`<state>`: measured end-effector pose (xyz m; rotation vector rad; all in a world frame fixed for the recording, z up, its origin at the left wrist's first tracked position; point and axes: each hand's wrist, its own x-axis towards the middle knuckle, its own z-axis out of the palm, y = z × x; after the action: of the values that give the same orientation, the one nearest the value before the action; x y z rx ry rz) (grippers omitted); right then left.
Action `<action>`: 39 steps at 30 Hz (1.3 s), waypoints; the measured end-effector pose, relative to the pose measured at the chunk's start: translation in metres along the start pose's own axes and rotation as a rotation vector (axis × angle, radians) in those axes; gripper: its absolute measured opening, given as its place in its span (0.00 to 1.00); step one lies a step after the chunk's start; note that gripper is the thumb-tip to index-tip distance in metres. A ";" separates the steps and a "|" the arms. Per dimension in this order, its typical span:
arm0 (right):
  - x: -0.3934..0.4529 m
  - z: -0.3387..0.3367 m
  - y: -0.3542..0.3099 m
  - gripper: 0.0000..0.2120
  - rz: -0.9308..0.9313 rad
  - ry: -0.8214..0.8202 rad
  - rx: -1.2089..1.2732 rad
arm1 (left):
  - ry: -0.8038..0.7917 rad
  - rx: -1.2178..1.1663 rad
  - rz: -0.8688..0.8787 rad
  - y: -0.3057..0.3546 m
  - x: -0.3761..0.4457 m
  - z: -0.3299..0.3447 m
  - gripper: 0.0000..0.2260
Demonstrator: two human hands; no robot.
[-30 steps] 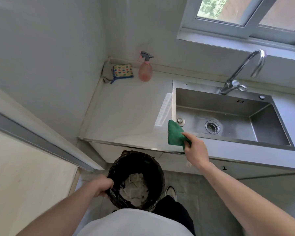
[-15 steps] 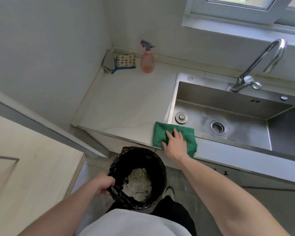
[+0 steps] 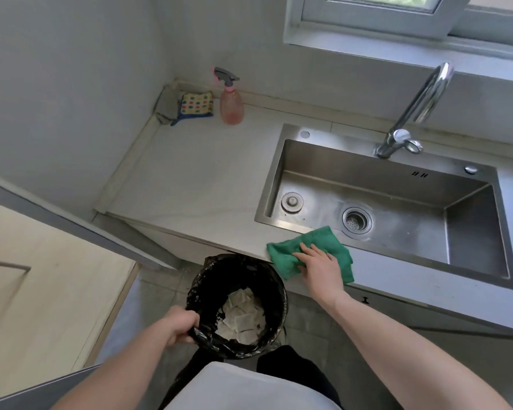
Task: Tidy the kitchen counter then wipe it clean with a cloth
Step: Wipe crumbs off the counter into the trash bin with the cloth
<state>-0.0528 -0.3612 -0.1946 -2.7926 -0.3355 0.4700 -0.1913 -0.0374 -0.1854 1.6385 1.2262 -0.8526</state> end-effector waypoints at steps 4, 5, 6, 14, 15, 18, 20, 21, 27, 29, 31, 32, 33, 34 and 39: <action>-0.014 -0.018 0.038 0.19 0.073 0.020 -0.003 | -0.045 0.006 0.001 -0.002 -0.007 0.014 0.09; -0.015 -0.022 0.041 0.19 0.099 0.034 0.020 | -0.054 0.017 0.002 -0.004 -0.008 0.016 0.10; -0.014 -0.027 0.041 0.19 0.130 0.054 0.059 | -0.062 0.027 0.009 -0.005 -0.008 0.017 0.11; 0.005 -0.040 -0.054 0.18 -0.026 0.138 0.250 | -0.066 0.089 0.050 -0.009 -0.009 0.017 0.06; 0.007 -0.036 -0.063 0.19 -0.056 0.102 0.239 | -0.074 0.096 0.053 -0.009 -0.007 0.018 0.06; 0.012 -0.015 -0.066 0.22 -0.085 -0.012 0.141 | -0.069 0.113 0.073 -0.008 -0.001 0.024 0.06; 0.006 -0.003 -0.050 0.22 -0.058 -0.059 0.110 | -0.064 0.130 0.078 -0.008 0.000 0.029 0.06; 0.002 0.000 -0.039 0.21 -0.036 -0.059 0.107 | -0.065 0.138 0.079 -0.008 -0.001 0.031 0.06; -0.036 -0.024 0.051 0.24 0.230 0.031 0.156 | -0.098 0.178 0.082 -0.004 -0.009 0.061 0.08; -0.052 -0.036 0.087 0.26 0.273 0.031 0.131 | -0.100 0.180 0.090 -0.001 -0.011 0.077 0.09; -0.066 -0.047 0.121 0.26 0.308 0.038 0.118 | -0.101 0.187 0.091 0.001 -0.015 0.092 0.09; -0.073 -0.053 0.139 0.26 0.322 0.042 0.114 | -0.102 0.181 0.093 0.002 -0.017 0.103 0.09; -0.078 -0.058 0.153 0.26 0.330 0.047 0.111 | -0.098 0.176 0.090 0.004 -0.021 0.112 0.08; -0.083 -0.062 0.166 0.25 0.332 0.053 0.112 | -0.095 0.170 0.091 0.004 -0.023 0.122 0.09; -0.105 -0.079 0.210 0.26 0.163 0.146 0.155 | -0.083 0.124 0.062 0.000 -0.047 0.188 0.12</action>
<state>-0.0839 -0.6050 -0.1601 -2.6935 -0.0374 0.3105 -0.2071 -0.2289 -0.2116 1.7131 1.0788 -0.9643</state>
